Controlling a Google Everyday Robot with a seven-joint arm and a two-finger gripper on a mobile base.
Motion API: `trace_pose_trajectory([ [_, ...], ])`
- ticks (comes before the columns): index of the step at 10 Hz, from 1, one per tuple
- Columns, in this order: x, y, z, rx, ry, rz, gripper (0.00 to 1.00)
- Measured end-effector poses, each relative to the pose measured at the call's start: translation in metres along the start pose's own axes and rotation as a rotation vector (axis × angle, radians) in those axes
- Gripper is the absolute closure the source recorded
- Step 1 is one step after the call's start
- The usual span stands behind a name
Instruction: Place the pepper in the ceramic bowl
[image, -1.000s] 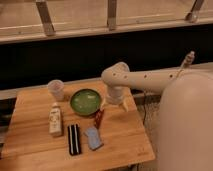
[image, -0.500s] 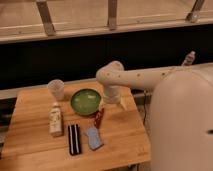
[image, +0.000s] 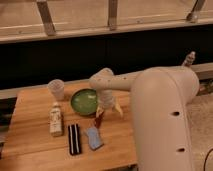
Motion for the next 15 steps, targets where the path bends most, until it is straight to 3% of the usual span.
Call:
trace_pose_trajectory([
  [6, 0.007, -0.005, 0.010, -0.032, 0.043, 0.019, 0.21],
  [11, 0.013, -0.007, 0.002, -0.156, 0.068, 0.009, 0.21],
  [15, 0.015, 0.019, 0.009, -0.183, 0.099, -0.040, 0.21],
])
